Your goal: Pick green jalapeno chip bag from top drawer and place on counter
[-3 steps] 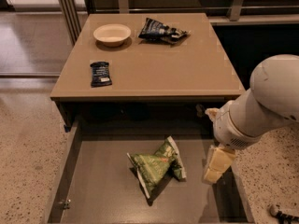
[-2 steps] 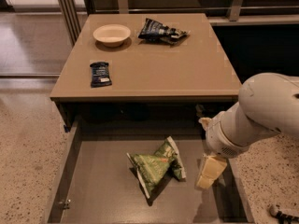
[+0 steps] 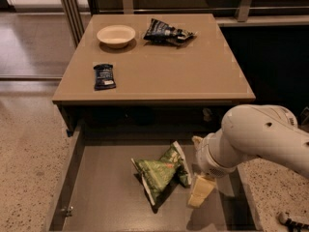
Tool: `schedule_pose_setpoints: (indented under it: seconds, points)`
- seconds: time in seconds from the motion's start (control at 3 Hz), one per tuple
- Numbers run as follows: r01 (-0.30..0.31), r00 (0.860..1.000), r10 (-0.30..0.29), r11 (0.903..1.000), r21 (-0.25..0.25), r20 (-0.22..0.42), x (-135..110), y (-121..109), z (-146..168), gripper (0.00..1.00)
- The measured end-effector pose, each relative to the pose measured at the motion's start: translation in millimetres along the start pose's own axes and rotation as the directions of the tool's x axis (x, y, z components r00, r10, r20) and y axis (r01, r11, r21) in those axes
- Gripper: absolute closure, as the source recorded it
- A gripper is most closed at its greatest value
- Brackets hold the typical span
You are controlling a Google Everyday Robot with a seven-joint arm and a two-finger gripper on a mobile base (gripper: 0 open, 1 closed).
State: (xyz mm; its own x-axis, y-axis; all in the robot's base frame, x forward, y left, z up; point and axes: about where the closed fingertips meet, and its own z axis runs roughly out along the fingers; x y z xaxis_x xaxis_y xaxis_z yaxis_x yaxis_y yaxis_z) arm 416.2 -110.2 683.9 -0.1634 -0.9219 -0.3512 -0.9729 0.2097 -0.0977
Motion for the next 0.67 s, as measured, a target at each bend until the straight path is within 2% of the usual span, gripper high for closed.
schedule_pose_setpoints:
  seconds: [0.67]
  points:
    - [0.026, 1.0, -0.026, 0.9997, -0.004, 0.016, -12.3, -8.6, 36.7, 0.0]
